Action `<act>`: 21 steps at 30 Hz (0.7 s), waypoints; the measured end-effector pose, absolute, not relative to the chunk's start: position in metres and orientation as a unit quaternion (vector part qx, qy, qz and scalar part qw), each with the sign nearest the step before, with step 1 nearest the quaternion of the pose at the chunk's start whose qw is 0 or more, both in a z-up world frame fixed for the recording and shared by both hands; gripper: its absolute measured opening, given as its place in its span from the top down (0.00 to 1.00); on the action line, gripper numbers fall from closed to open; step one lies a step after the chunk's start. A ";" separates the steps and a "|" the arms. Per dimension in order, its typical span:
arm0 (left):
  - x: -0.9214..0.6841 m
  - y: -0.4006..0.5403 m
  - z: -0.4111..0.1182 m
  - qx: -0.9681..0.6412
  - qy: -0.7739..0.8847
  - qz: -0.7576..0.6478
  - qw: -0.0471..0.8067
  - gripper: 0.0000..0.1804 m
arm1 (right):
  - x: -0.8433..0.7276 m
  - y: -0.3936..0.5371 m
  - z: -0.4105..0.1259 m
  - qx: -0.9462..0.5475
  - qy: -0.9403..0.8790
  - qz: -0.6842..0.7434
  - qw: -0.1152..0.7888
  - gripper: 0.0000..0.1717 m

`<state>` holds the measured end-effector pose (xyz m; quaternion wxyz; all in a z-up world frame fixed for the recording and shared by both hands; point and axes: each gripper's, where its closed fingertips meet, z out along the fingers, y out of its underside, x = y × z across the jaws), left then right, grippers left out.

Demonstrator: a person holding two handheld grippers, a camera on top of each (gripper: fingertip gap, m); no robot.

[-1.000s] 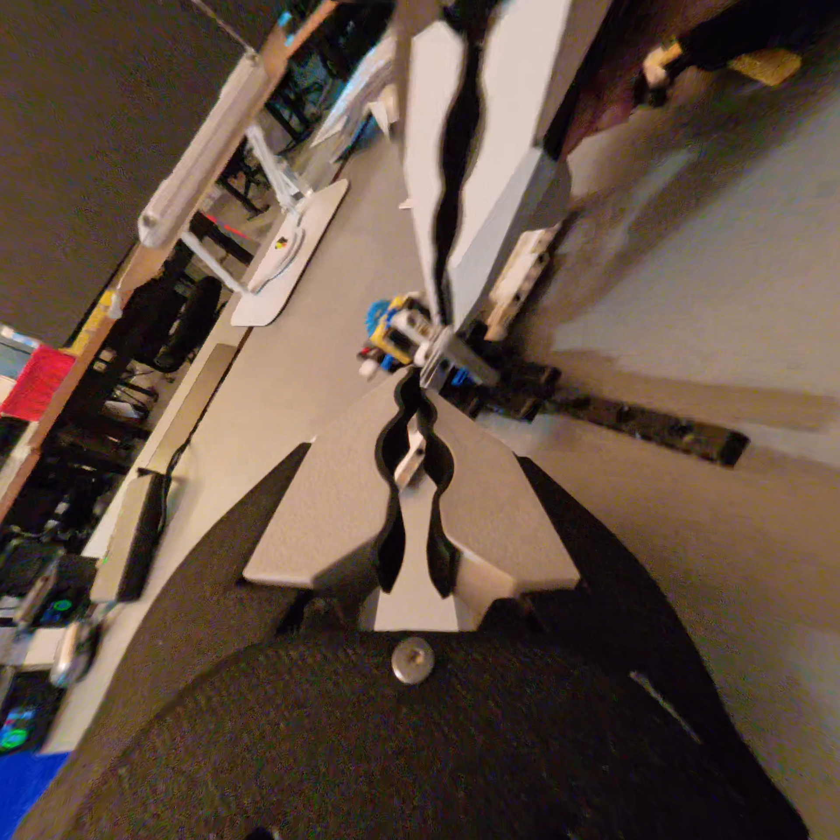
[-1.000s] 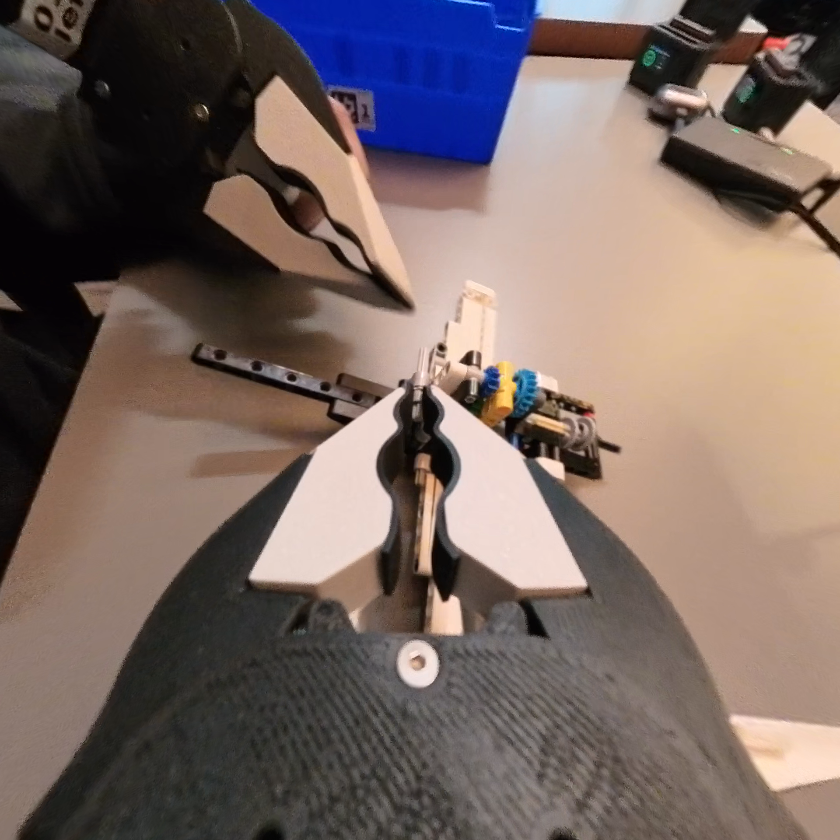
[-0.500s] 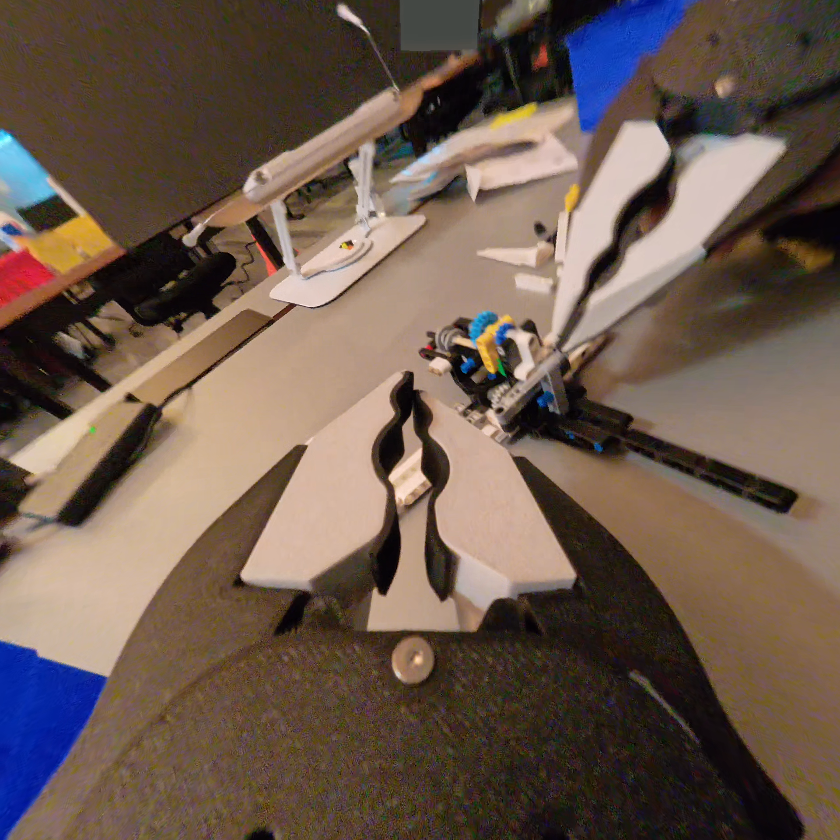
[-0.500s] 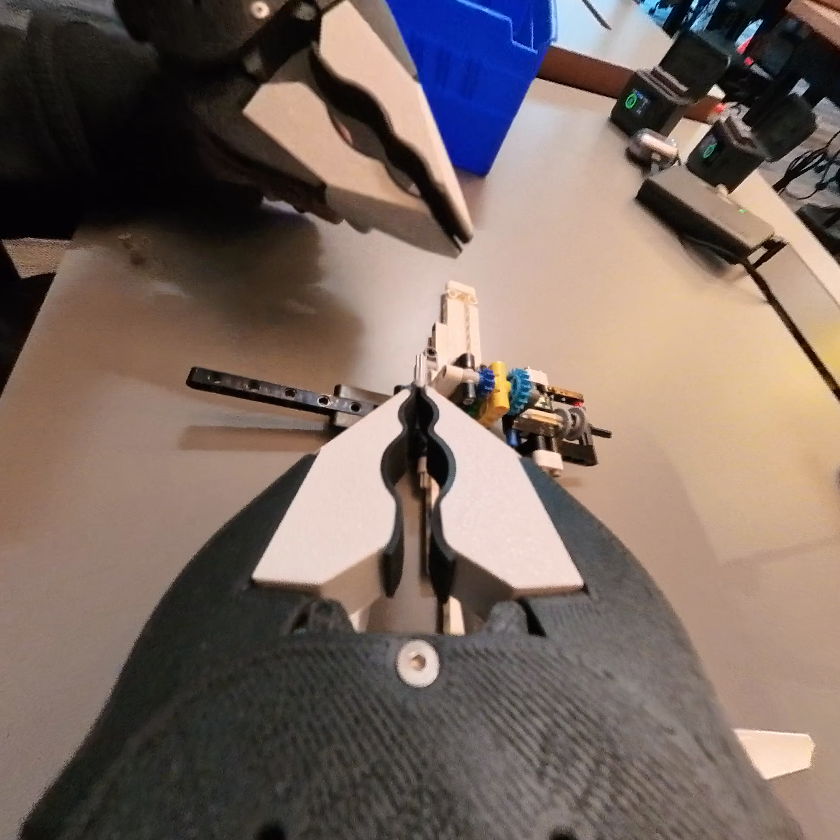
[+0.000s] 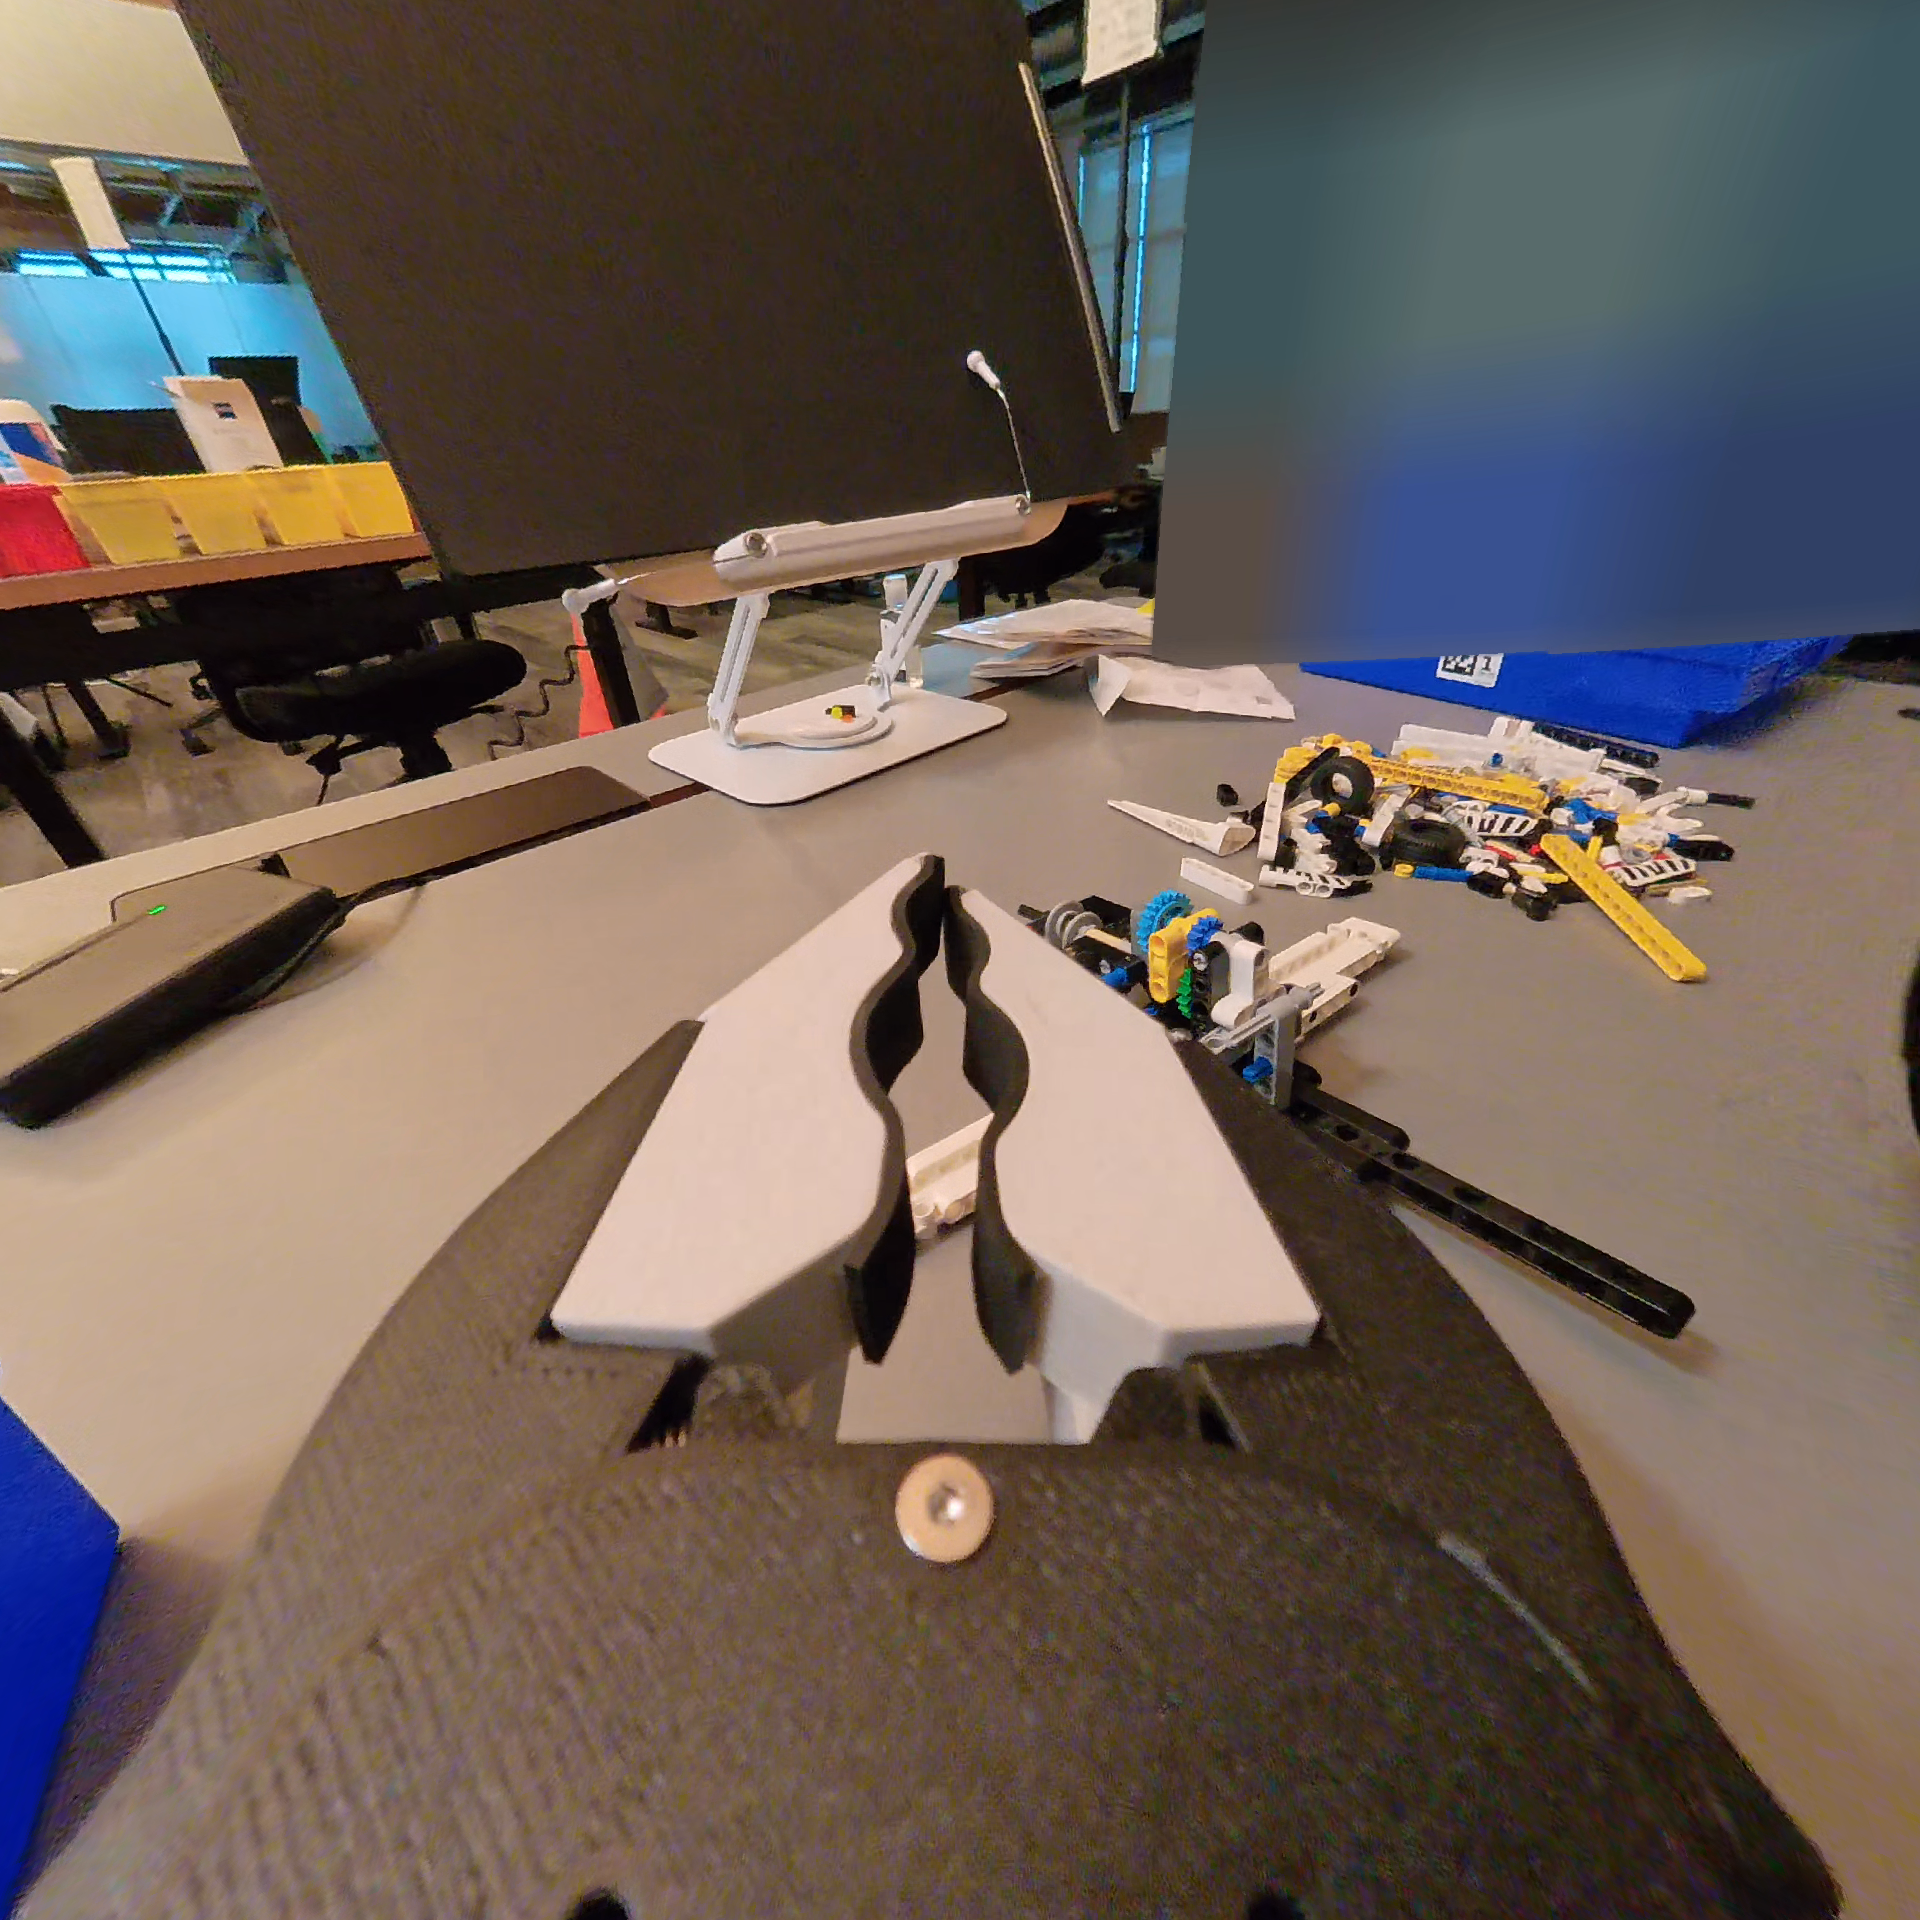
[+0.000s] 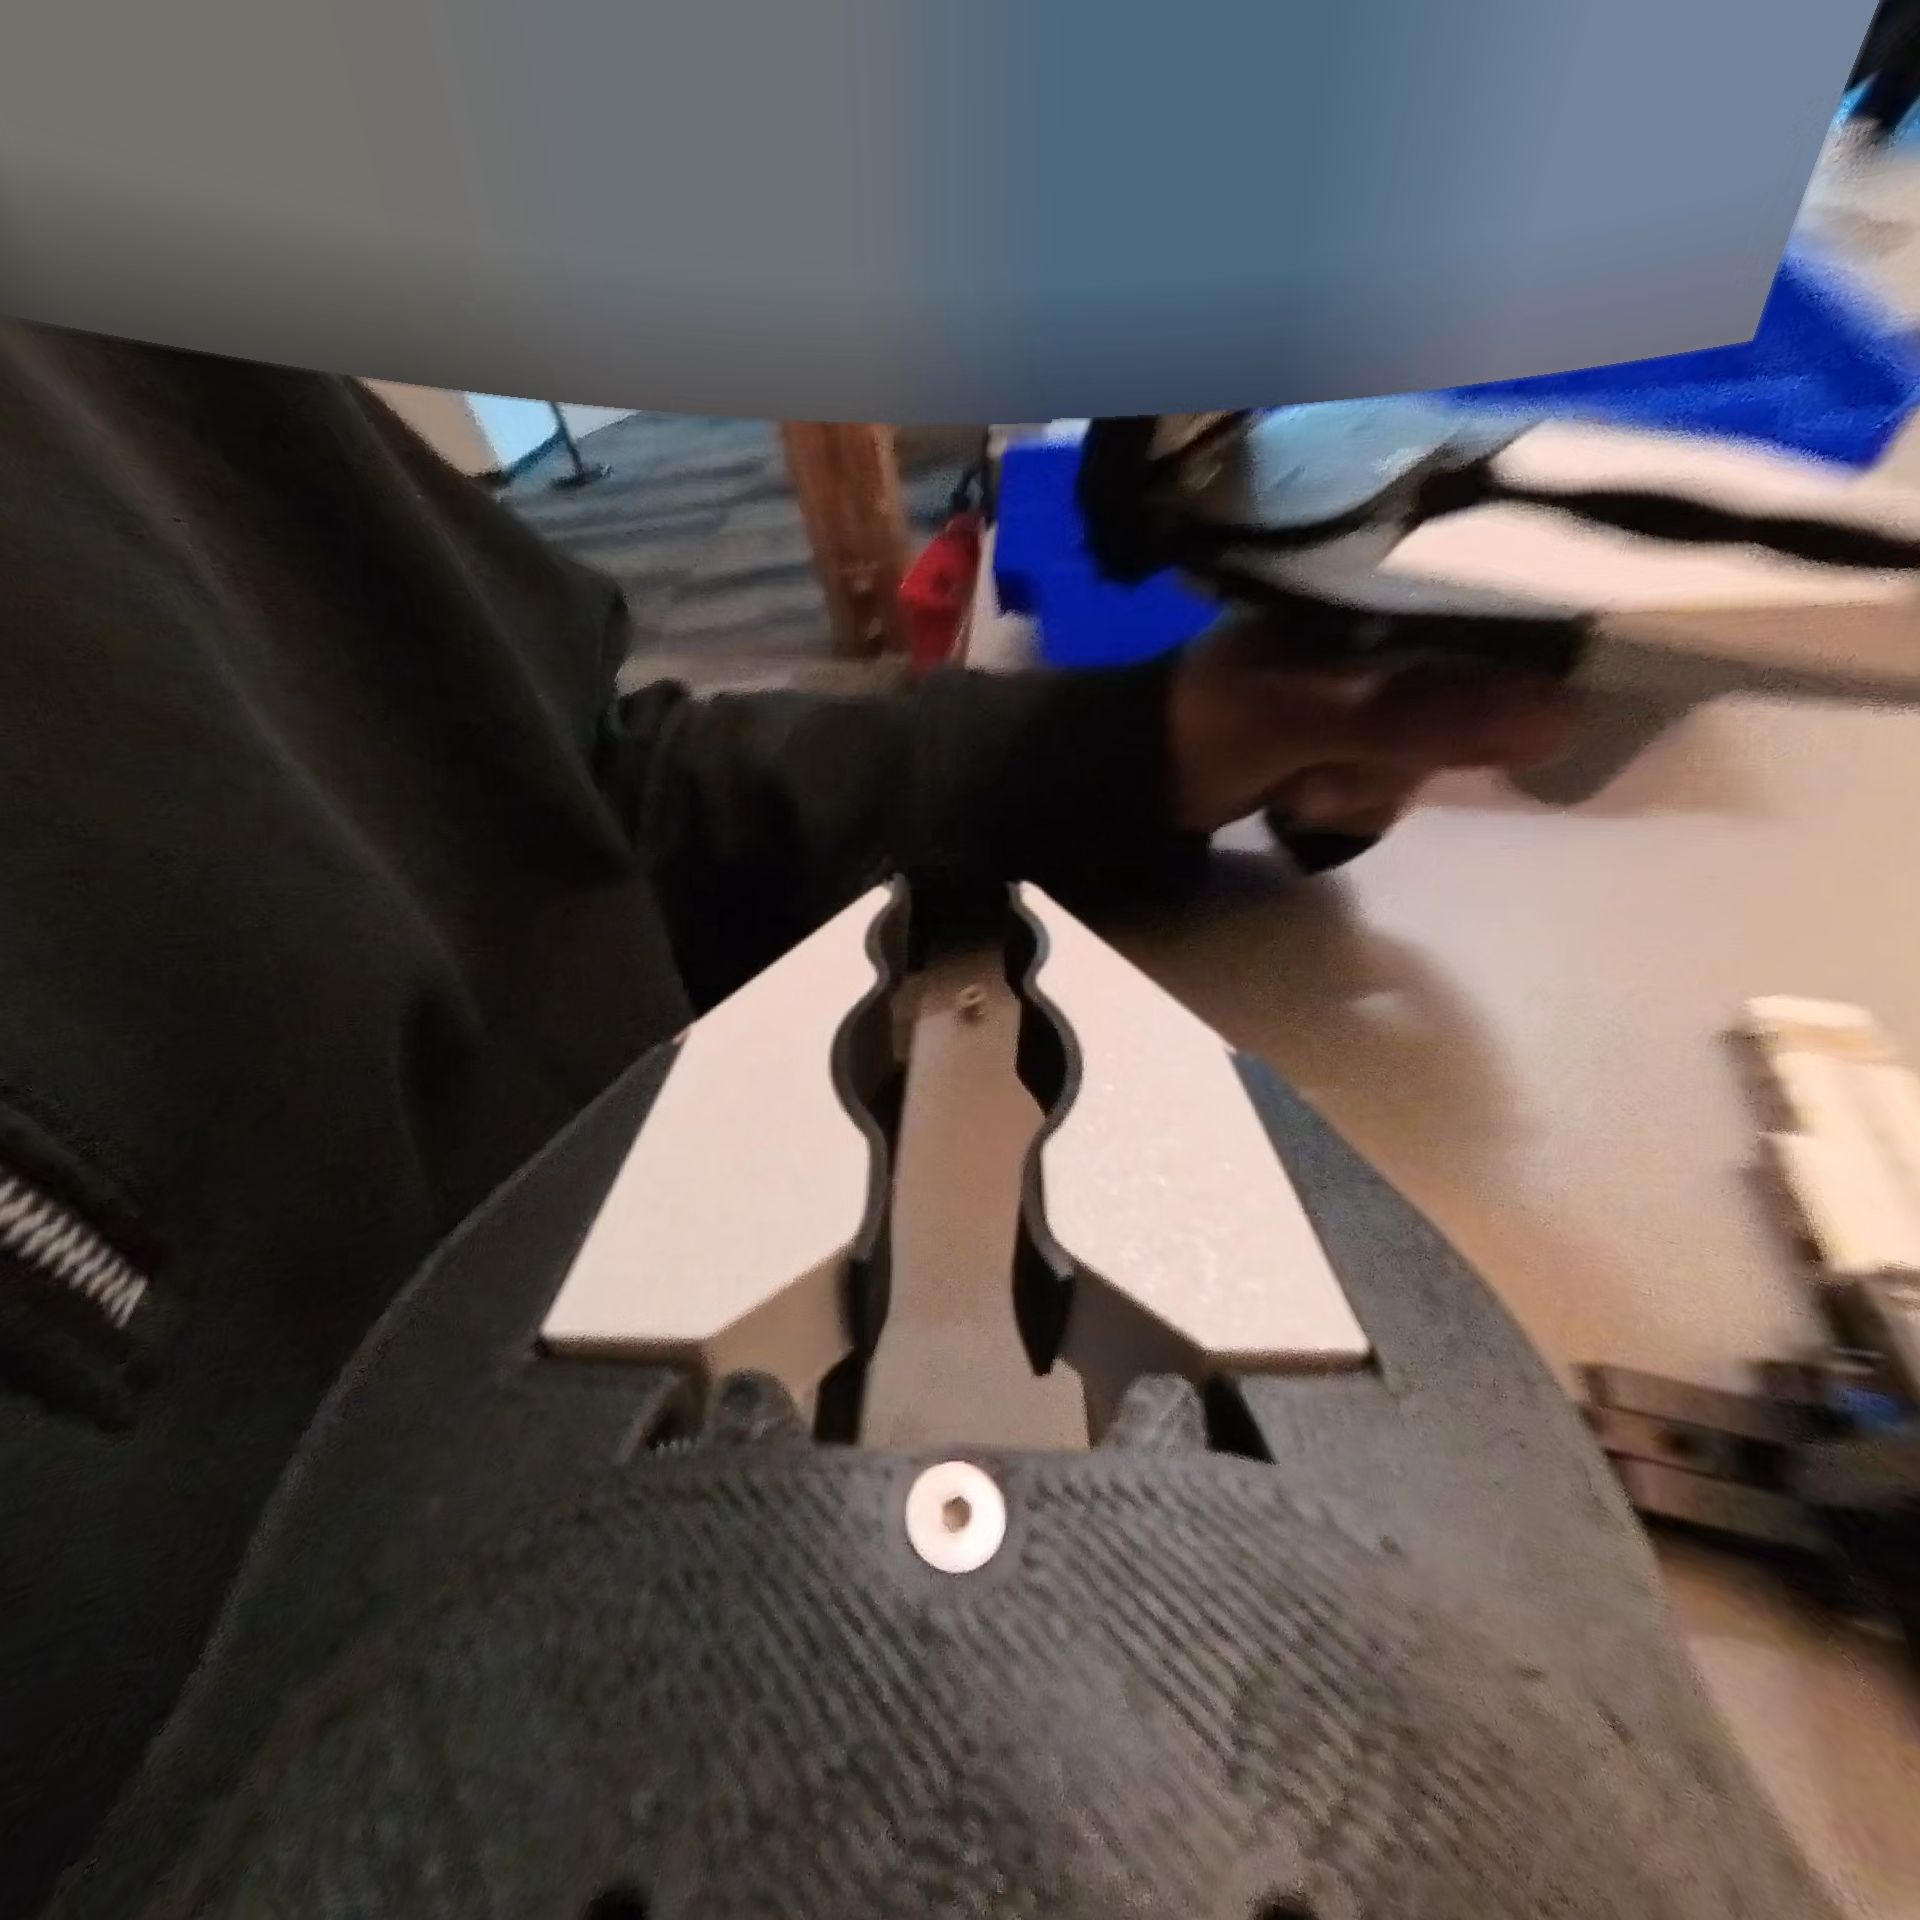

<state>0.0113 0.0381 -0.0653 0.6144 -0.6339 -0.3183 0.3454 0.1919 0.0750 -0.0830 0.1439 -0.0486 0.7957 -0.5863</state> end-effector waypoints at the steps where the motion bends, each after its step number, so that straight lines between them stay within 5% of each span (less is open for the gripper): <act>1: 0.013 0.039 -0.064 -0.632 -0.316 0.343 0.619 1.00 | 0.202 0.069 -0.096 -0.045 0.812 -0.563 0.150 0.89; 12: 0.020 0.042 -0.063 -0.633 -0.302 0.330 0.632 0.97 | 0.213 0.024 -0.179 -0.041 0.909 -0.410 0.061 0.91; 21: 0.018 0.042 -0.068 -0.637 -0.310 0.322 0.628 0.97 | 0.161 0.067 -0.127 -0.008 0.881 -0.469 -0.063 0.97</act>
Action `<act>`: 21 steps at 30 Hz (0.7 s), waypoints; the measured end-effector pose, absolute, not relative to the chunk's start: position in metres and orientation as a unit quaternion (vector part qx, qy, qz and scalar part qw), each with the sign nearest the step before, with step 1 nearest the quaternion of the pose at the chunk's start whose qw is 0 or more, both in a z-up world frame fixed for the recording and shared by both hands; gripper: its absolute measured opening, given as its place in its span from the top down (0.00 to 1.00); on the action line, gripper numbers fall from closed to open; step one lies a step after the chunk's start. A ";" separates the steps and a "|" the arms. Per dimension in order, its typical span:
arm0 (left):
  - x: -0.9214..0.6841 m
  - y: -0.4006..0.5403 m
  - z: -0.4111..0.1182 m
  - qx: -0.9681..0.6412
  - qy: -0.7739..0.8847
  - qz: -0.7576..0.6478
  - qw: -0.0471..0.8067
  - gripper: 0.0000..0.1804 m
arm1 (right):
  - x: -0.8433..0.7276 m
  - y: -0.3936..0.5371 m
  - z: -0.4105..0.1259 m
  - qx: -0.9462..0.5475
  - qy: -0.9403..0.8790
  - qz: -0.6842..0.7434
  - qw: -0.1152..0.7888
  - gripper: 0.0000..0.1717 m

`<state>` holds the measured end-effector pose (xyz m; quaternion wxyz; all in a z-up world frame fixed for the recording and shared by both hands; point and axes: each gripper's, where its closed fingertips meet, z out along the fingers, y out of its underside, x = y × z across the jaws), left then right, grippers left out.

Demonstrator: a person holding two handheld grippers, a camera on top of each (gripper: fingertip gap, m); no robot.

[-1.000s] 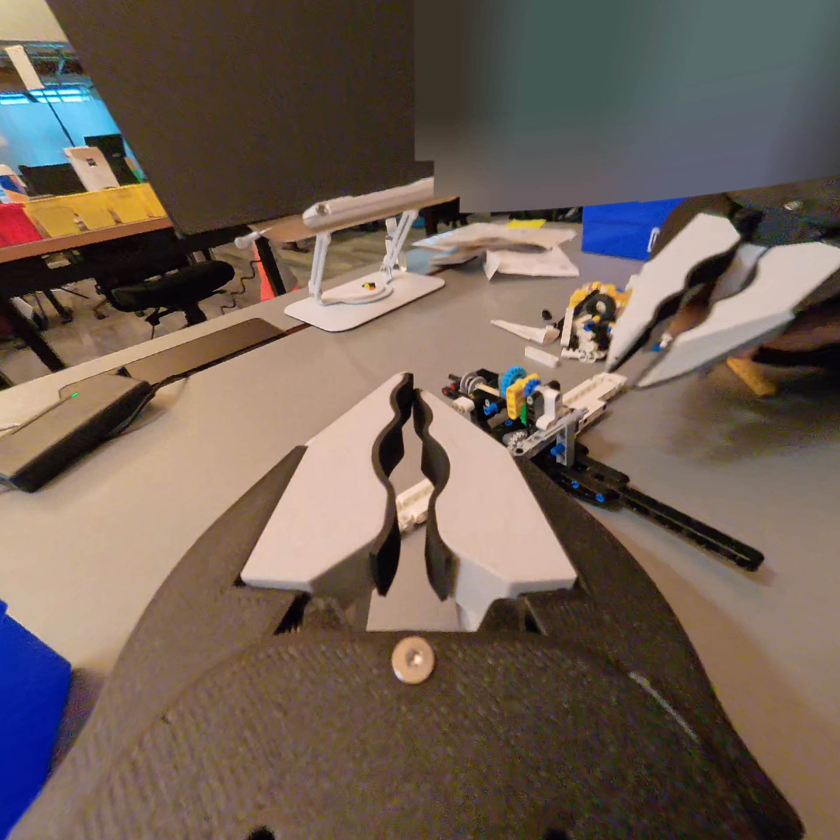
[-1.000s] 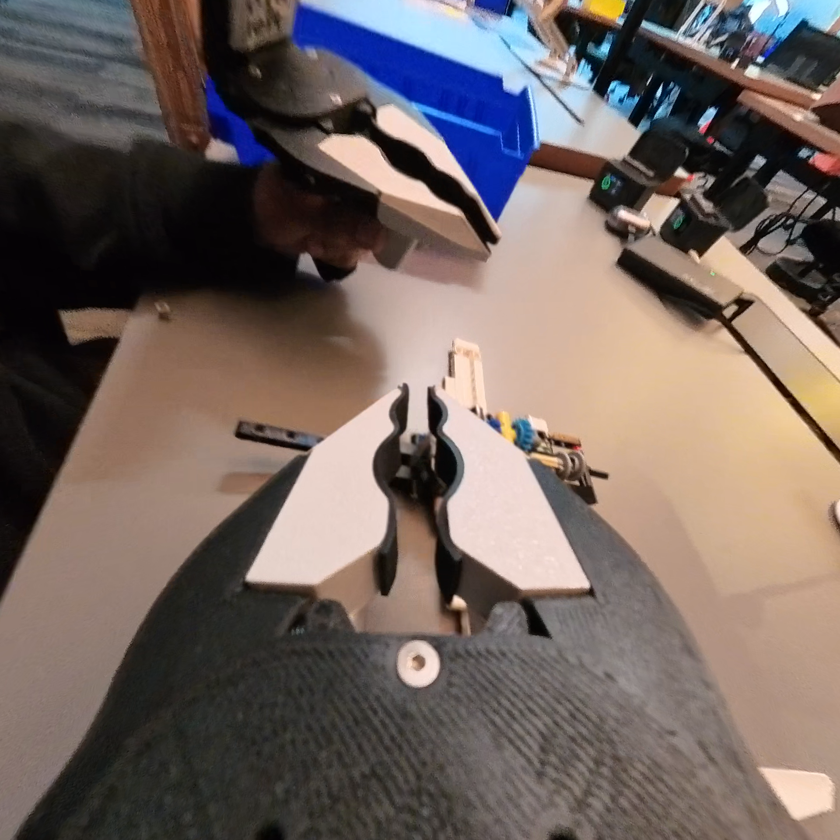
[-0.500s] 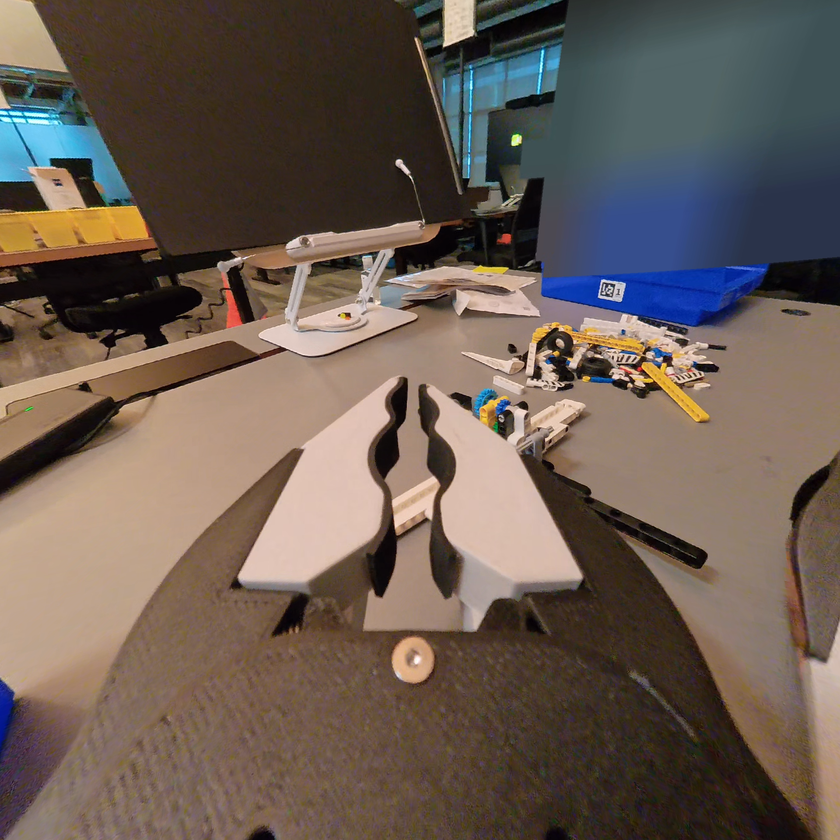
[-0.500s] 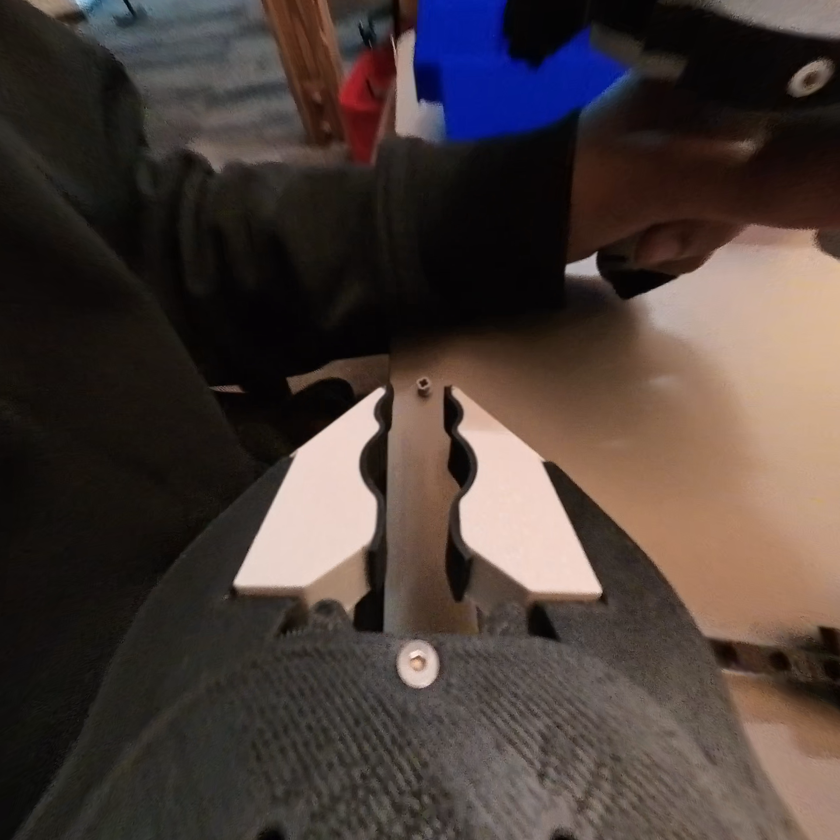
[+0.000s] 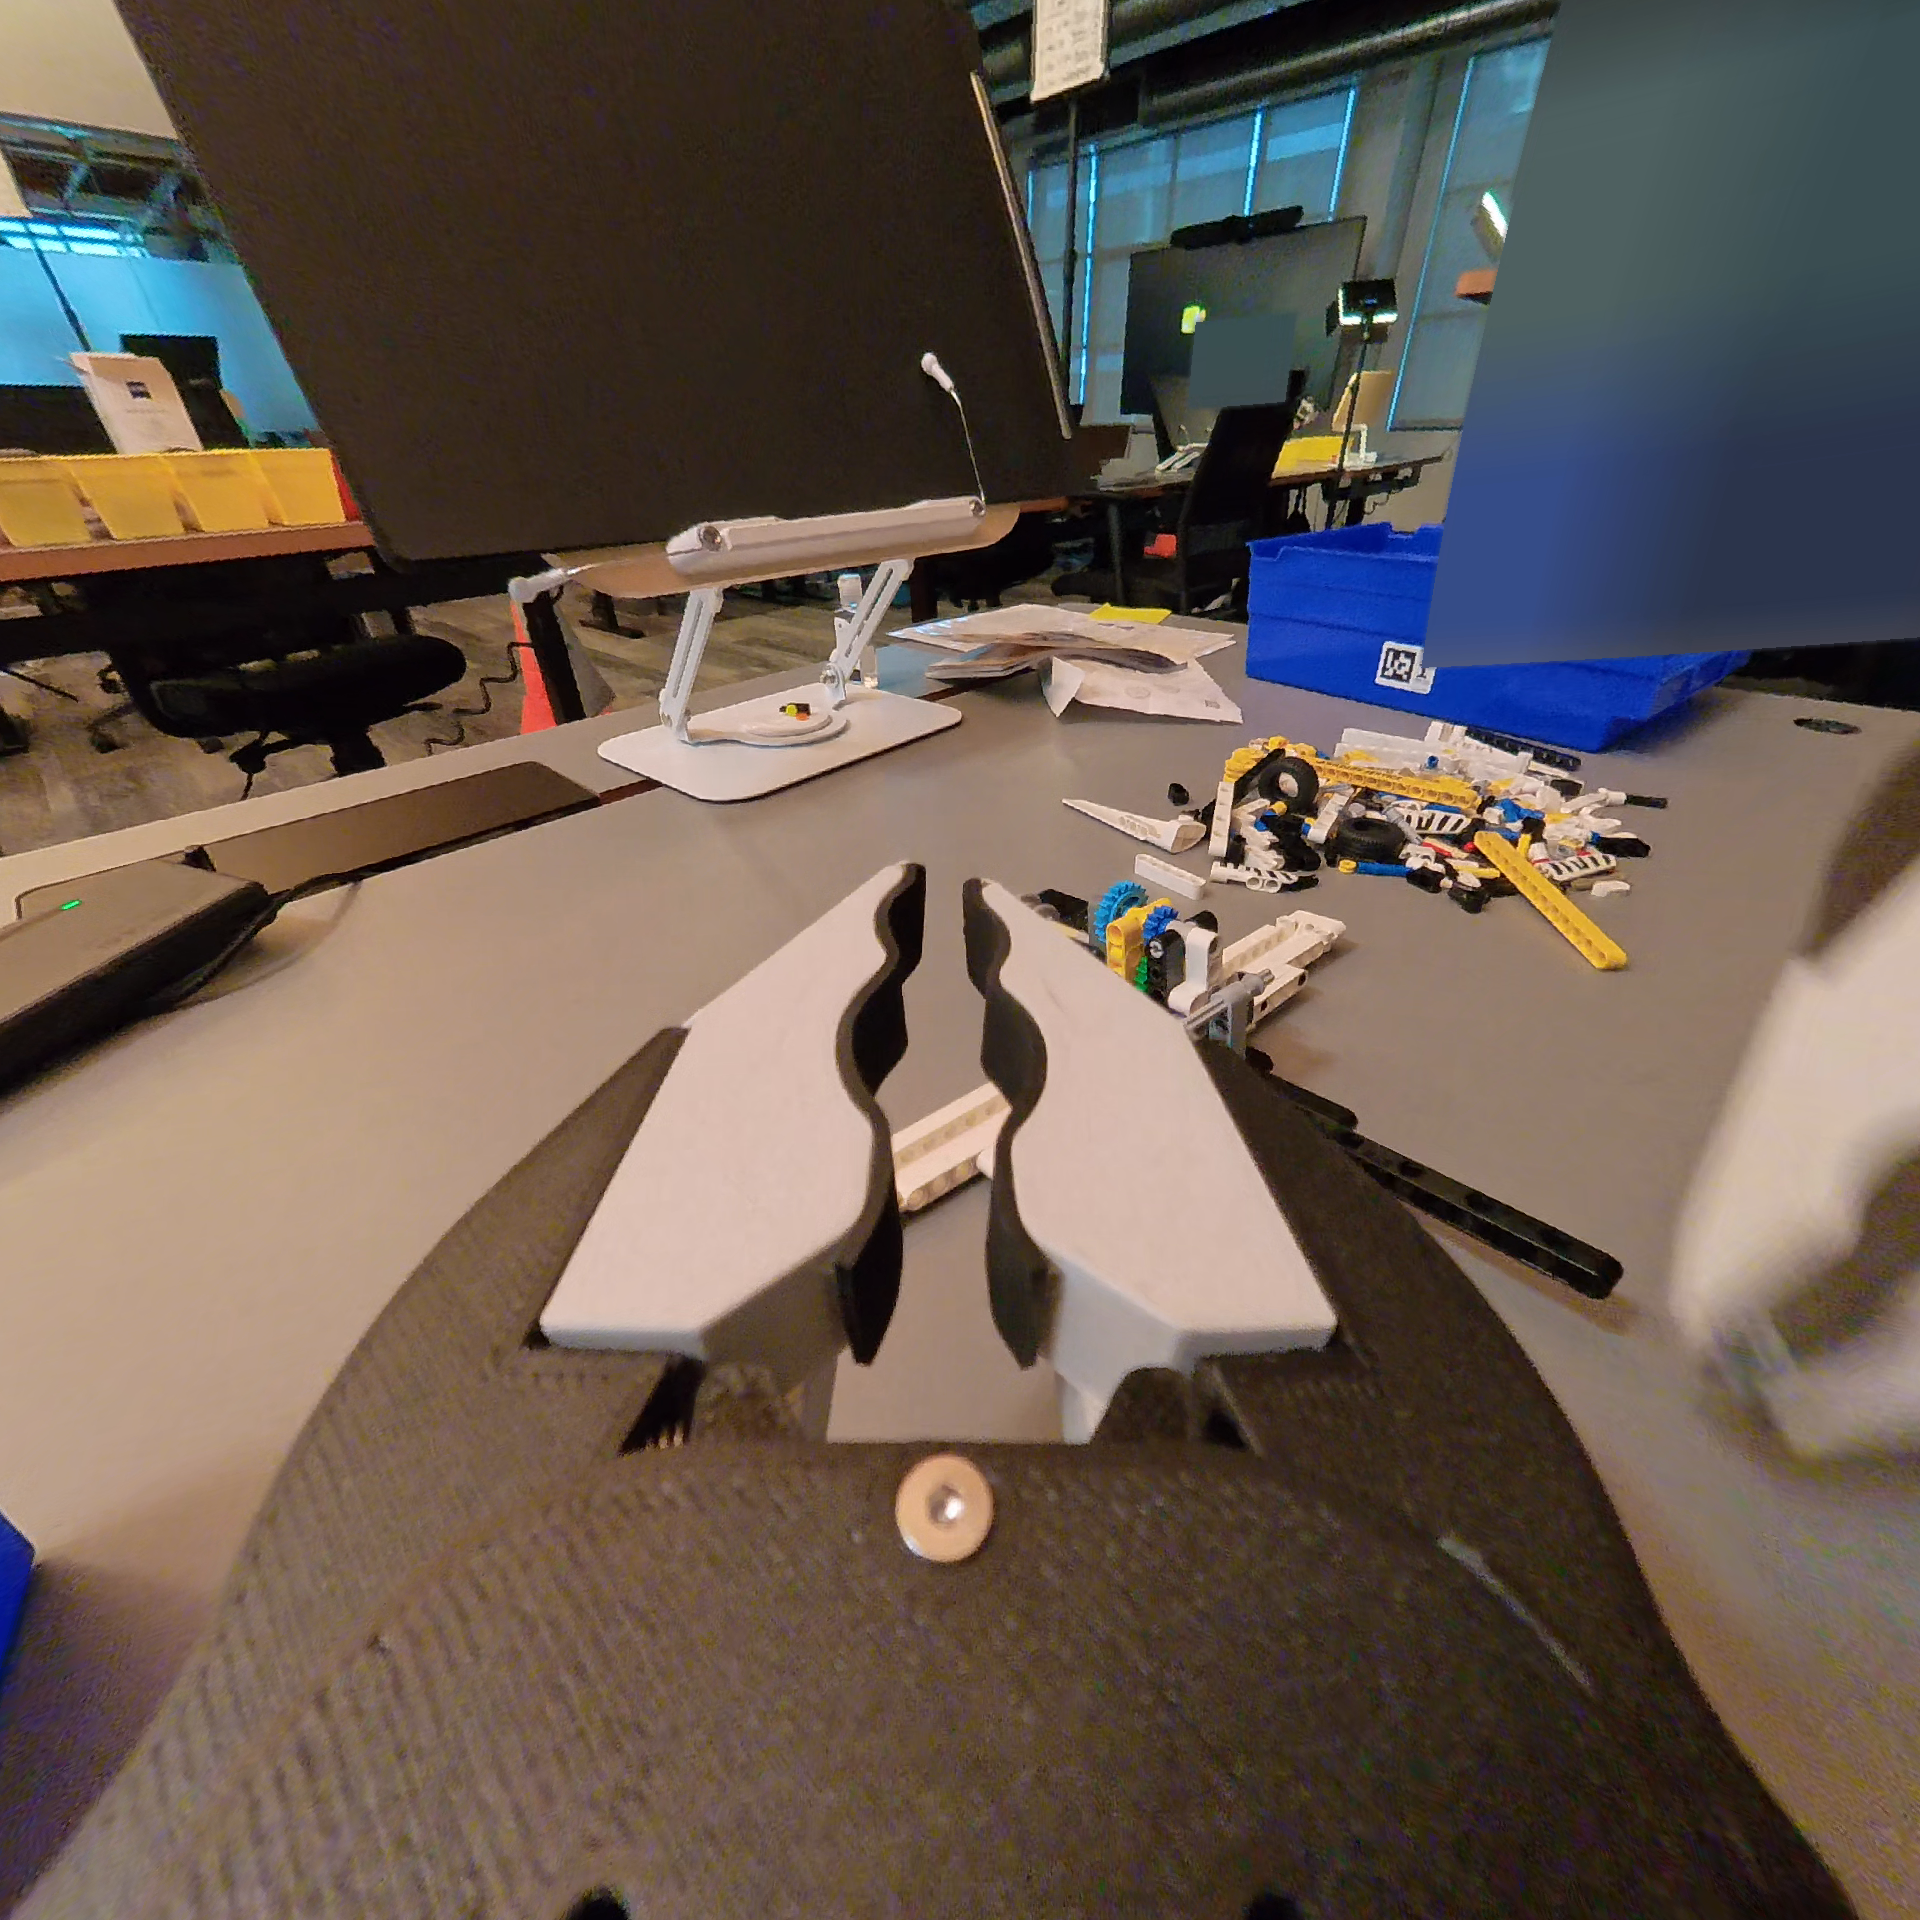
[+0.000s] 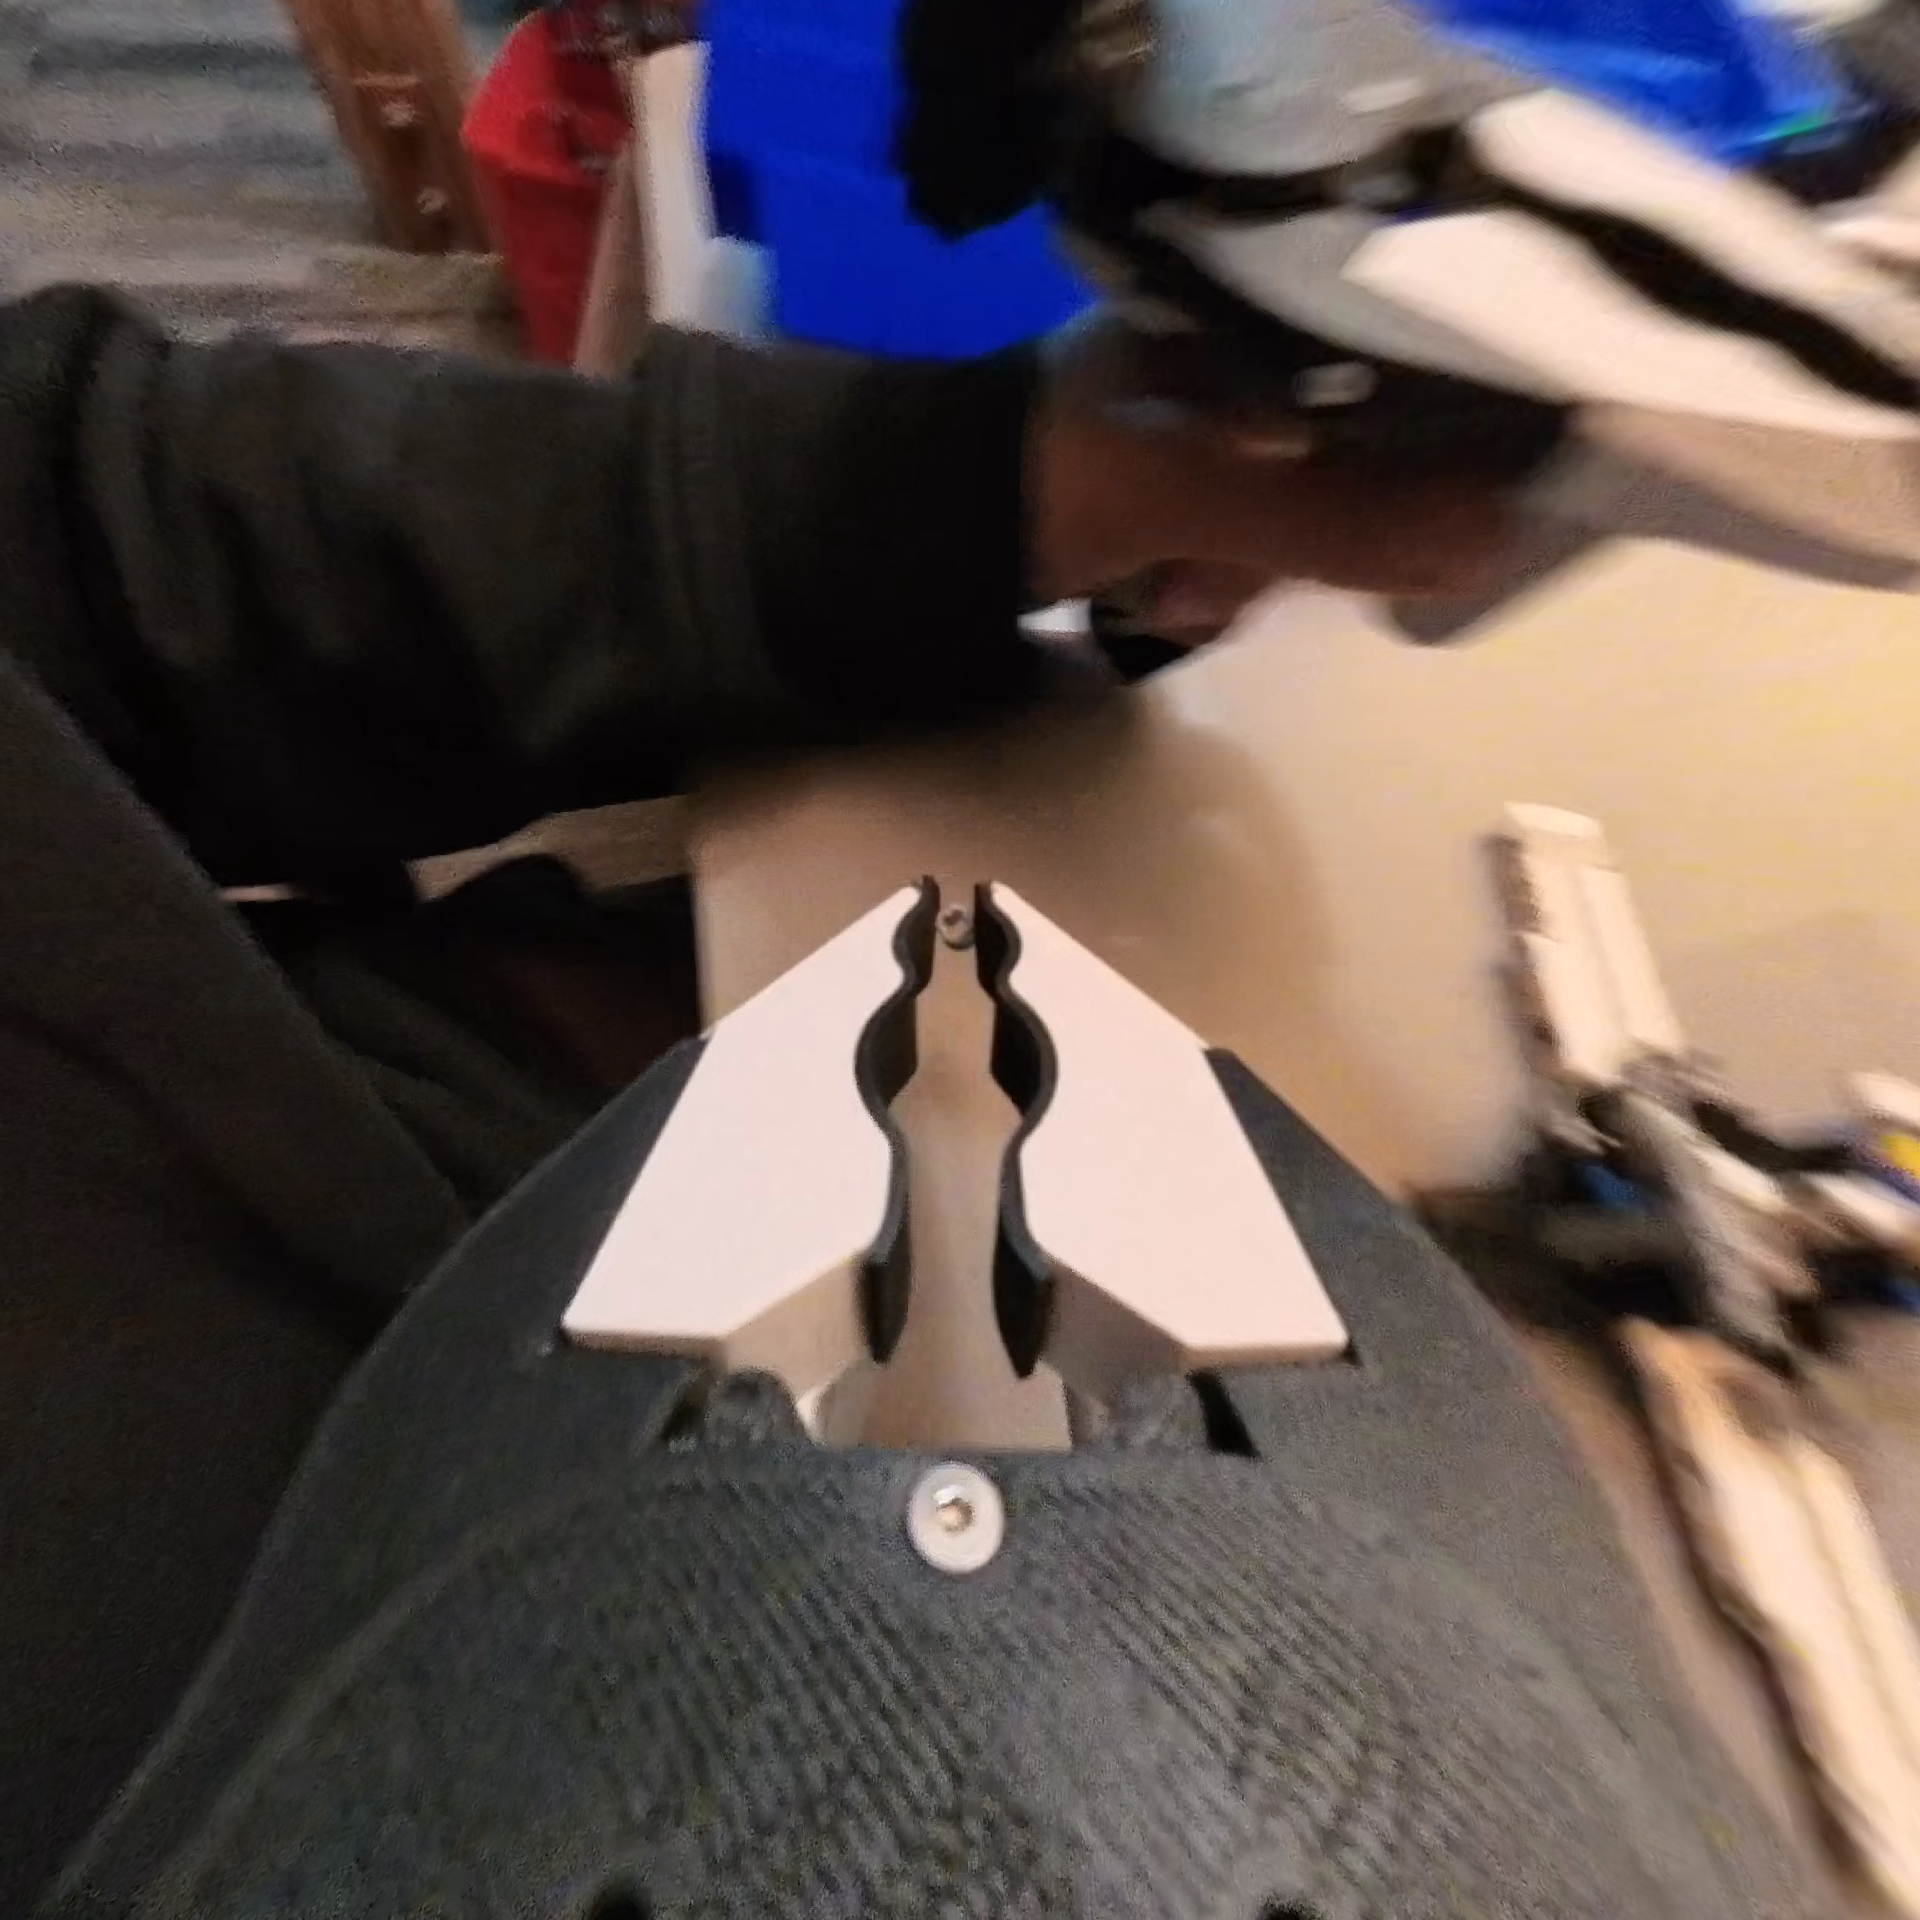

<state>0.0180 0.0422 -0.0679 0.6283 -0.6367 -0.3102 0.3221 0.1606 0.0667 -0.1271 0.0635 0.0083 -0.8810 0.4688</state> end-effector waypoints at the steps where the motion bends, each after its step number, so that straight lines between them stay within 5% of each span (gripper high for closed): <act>1: 0.018 0.043 -0.069 -0.640 -0.310 0.321 0.625 0.97 | 0.138 0.083 -0.117 -0.017 -0.876 0.472 0.096 0.97; 5: 0.017 0.049 -0.076 -0.657 -0.305 0.320 0.611 0.97 | 0.032 0.182 -0.109 -0.157 -0.862 0.435 0.206 0.97; 11: 0.016 0.055 -0.081 -0.672 -0.298 0.321 0.597 0.97 | -0.039 0.290 -0.140 -0.280 -0.845 0.383 0.247 0.97; 21: 0.018 0.070 -0.093 -0.712 -0.274 0.315 0.565 0.97 | -0.027 0.242 -0.111 -0.175 -0.831 0.438 0.293 0.80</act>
